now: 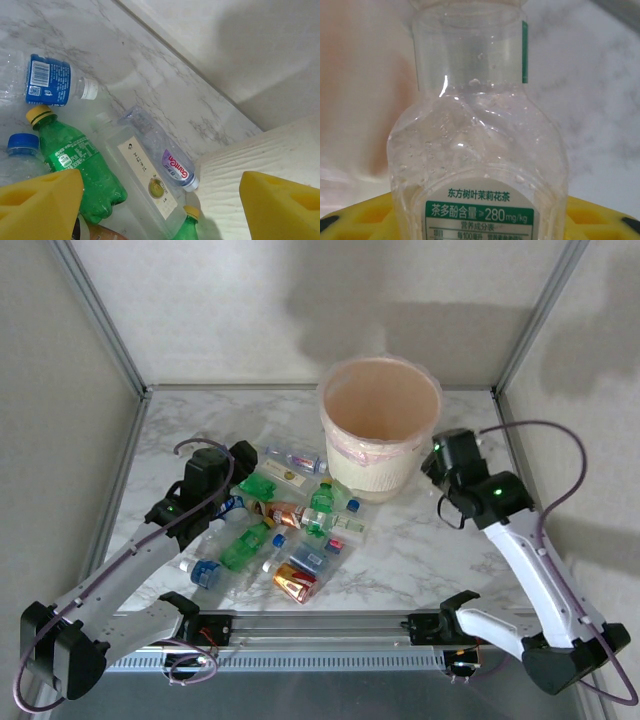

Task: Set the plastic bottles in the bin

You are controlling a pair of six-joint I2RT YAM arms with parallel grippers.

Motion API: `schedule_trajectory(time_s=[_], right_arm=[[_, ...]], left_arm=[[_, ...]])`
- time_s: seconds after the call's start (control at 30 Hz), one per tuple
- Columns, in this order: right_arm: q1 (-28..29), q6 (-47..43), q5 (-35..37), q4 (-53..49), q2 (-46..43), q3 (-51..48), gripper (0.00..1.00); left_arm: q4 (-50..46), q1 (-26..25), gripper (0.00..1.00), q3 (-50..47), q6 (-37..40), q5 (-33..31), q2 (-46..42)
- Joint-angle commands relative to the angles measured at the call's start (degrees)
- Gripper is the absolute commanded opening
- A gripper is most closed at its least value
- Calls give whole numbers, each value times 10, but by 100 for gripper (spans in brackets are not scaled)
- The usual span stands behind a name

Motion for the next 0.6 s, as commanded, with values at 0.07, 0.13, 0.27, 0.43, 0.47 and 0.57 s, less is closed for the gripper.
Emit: schedule_trajectory(time_s=[0.07, 0.13, 0.27, 0.43, 0.47, 0.57], right_arm=[[-3, -103, 15, 36, 71, 176, 49], [-3, -129, 2, 47, 113, 236, 49], [-3, -168, -36, 86, 186, 307, 49], [-3, -185, -67, 123, 239, 309, 49], [-3, -185, -72, 130, 244, 302, 49], [-2, -187, -88, 144, 259, 279, 50]], left_arm=[[-8, 17, 83, 9, -1, -15, -9], [-8, 22, 82, 9, 0, -12, -9], [-7, 26, 82, 8, -3, -10, -10], [-18, 34, 82, 6, -3, -11, -13], [-22, 37, 82, 6, -3, -12, -14], [-33, 47, 82, 0, -3, -15, -23]])
